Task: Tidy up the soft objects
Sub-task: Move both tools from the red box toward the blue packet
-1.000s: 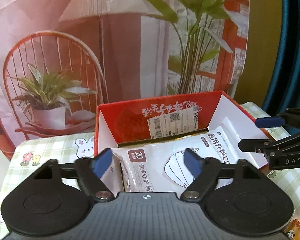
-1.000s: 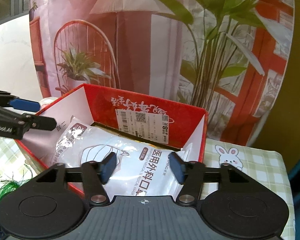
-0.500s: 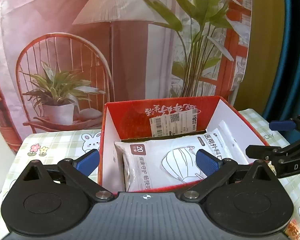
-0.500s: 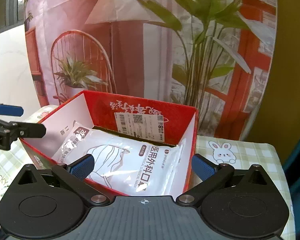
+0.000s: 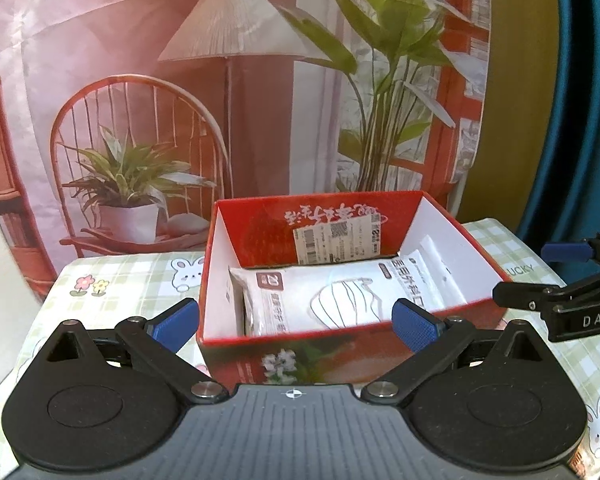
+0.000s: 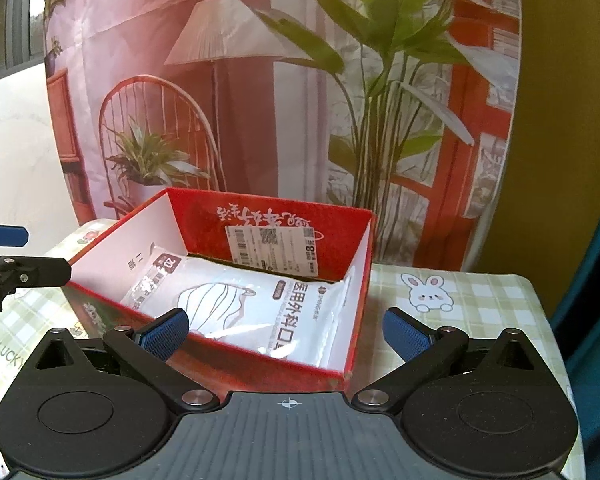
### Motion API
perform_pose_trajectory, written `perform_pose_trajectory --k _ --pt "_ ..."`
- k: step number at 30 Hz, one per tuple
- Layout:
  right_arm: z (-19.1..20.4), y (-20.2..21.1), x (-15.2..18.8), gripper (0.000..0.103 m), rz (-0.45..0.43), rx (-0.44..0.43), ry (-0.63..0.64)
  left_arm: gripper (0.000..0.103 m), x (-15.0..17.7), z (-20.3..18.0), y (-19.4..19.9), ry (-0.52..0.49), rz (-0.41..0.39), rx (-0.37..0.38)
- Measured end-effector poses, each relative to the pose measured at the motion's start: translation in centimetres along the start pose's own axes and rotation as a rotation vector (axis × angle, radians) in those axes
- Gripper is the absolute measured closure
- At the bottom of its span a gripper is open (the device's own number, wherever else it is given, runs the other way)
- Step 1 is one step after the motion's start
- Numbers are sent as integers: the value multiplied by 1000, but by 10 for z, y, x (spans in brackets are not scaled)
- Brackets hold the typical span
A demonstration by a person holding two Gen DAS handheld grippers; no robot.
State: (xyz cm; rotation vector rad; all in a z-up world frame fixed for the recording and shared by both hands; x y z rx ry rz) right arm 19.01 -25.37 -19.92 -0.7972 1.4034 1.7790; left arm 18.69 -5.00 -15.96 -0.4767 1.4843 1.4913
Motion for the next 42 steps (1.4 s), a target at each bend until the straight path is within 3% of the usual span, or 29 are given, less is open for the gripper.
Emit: perform_pose_trajectory --k 12,26,32,38,42 --pt "0 39 30 0 7 -1 -18 0 37 -21 33 26 31 19" --pt "22 61 80 0 44 -28 -48 0 80 -19 63 38 83 42" --pt "37 60 115 0 86 -39 -32 0 112 -10 67 95 153 59" --pt "47 51 148 0 170 -65 -22 0 136 1 57 214 226 116" --pt "52 50 159 1 186 -84 -11 9 143 2 52 239 238 152"
Point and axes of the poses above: each gripper's, at about its wrist camera, not at the fingertips, and y roughly against the way its jaws point, z to its left, x to its underside, the point moved 1 cm from there along -y, roughly the way its jaws point, and after that the axes turned 11 degrees about -y, right-handed, at the moved point
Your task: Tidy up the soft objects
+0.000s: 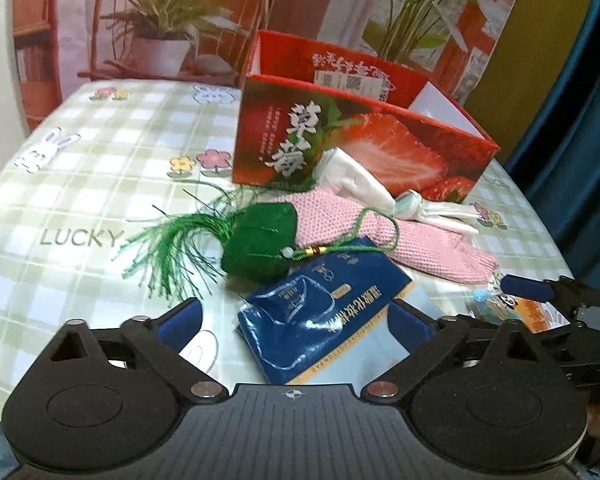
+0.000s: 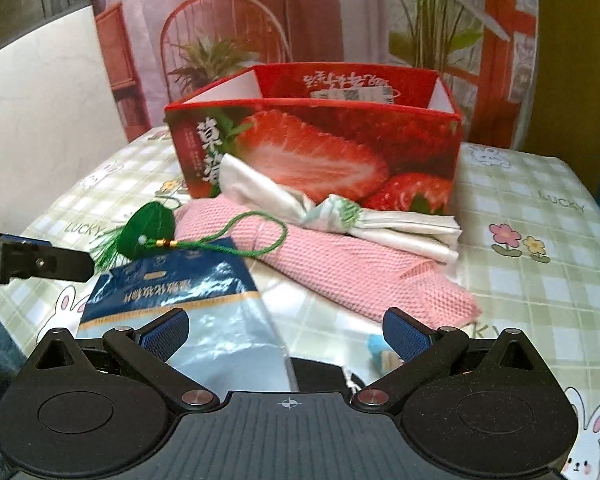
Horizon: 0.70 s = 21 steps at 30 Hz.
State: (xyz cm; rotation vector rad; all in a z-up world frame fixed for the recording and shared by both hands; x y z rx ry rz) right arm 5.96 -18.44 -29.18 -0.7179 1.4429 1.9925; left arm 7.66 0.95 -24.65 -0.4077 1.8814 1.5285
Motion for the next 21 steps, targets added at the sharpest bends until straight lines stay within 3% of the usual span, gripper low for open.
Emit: perform_pose_trajectory --k 4,15,21 --pt "3 -2 2 2 5 -23 14 22 6 -1 -11 14 29 49" --pt "-1 -20 10 10 50 -40 3 23 13 4 -30 62 93 87" --pt "0 -26 13 12 68 -52 12 34 15 3 -38 59 112 98"
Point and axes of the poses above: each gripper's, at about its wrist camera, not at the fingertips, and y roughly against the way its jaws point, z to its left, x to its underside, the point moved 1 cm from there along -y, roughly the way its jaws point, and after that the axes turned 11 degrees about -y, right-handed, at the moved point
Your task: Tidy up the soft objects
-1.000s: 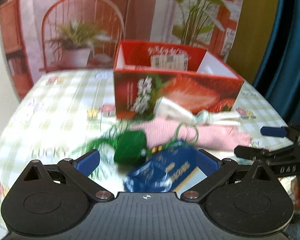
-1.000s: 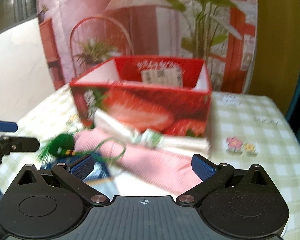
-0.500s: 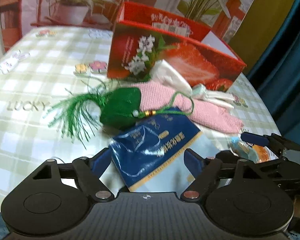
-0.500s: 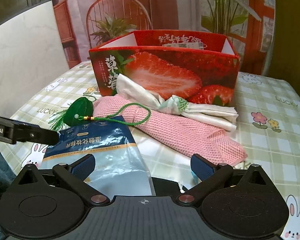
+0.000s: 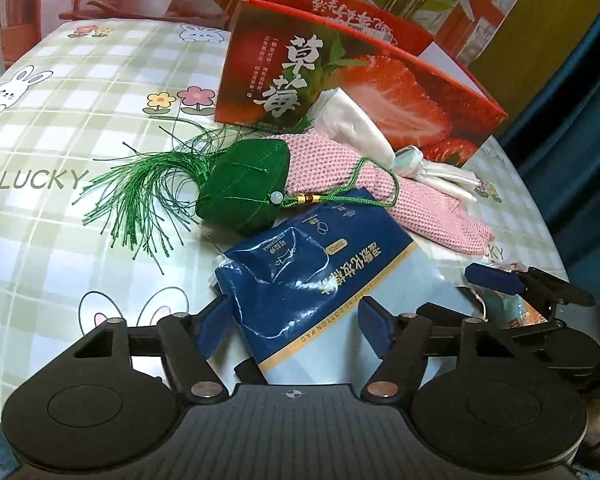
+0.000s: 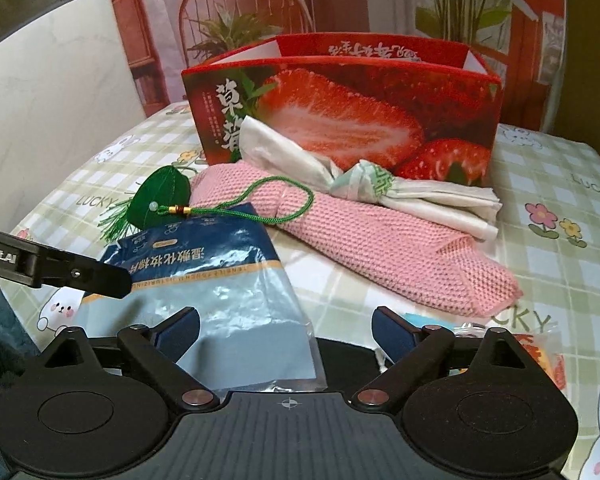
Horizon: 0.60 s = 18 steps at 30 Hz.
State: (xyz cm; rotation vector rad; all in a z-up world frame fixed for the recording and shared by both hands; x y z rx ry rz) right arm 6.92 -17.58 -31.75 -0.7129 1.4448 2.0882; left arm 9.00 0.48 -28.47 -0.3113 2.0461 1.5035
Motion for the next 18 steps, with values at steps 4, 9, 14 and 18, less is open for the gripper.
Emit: perform_pose_trajectory --k 4,9,14,18 --pt "-1 -2 1 13 7 -4 -10 40 -4 -5 -3 -36 -11 5" --pt "-2 -4 3 17 22 -14 -16 41 -12 -18 -11 -102 -14 -6" --pt "-2 -4 4 19 25 -17 -11 41 -22 -29 -19 -170 -23 -10" --pt "-2 -4 5 19 27 -19 -9 41 -32 -32 -24 -196 -73 9"
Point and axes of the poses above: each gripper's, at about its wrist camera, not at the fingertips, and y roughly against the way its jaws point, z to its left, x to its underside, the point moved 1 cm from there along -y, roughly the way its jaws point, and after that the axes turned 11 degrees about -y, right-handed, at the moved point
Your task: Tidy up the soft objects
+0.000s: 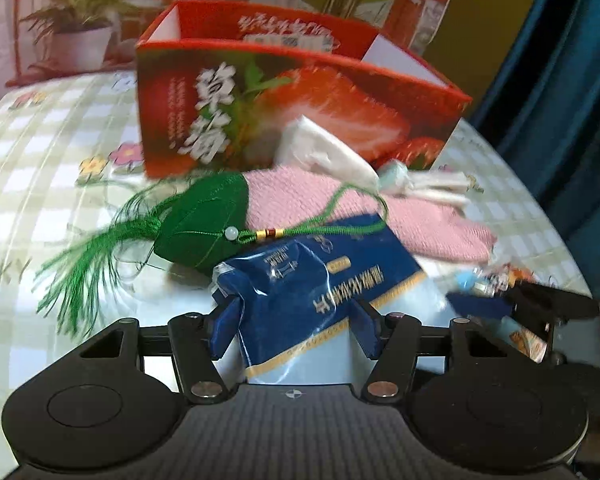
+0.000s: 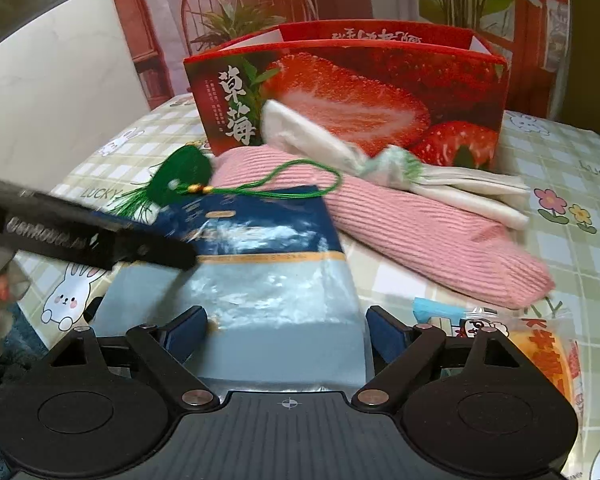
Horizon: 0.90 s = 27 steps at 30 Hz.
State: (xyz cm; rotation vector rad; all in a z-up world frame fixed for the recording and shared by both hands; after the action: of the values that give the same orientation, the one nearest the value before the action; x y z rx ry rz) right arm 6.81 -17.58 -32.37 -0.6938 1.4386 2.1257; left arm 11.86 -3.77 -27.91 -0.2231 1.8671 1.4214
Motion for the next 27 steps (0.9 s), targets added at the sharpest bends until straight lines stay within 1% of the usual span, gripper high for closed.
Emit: perform_pose_trajectory --k 2,4,10,13,16,20,21,23,24,27 --pt "-1 0 0 19 1 0 -1 43 0 0 -3 -15 -22 4" --pt "-2 -1 0 19 1 2 -5 43 4 1 -4 -10 -23 11" --pt "-6 -2 -1 19 -12 2 -19 44 22 8 8 50 -39 51" --pt "-7 -4 -3 20 -17 0 -19 45 26 13 11 77 -38 56" --pt "-6 -8 -5 22 -20 0 10 45 25 12 9 79 -31 59" --pt "-6 -12 -5 24 -22 -6 17 45 27 8 1 71 8 74" --pt "-5 -11 -4 25 -20 -9 15 45 29 10 1 76 17 82" --pt "-4 -10 -3 32 -21 -22 17 45 31 12 -3 91 29 97" --pt "-3 -9 -2 32 -23 -23 21 45 31 12 -4 96 32 101" --pt "-2 -7 0 39 -27 -34 25 45 32 13 -2 100 21 105"
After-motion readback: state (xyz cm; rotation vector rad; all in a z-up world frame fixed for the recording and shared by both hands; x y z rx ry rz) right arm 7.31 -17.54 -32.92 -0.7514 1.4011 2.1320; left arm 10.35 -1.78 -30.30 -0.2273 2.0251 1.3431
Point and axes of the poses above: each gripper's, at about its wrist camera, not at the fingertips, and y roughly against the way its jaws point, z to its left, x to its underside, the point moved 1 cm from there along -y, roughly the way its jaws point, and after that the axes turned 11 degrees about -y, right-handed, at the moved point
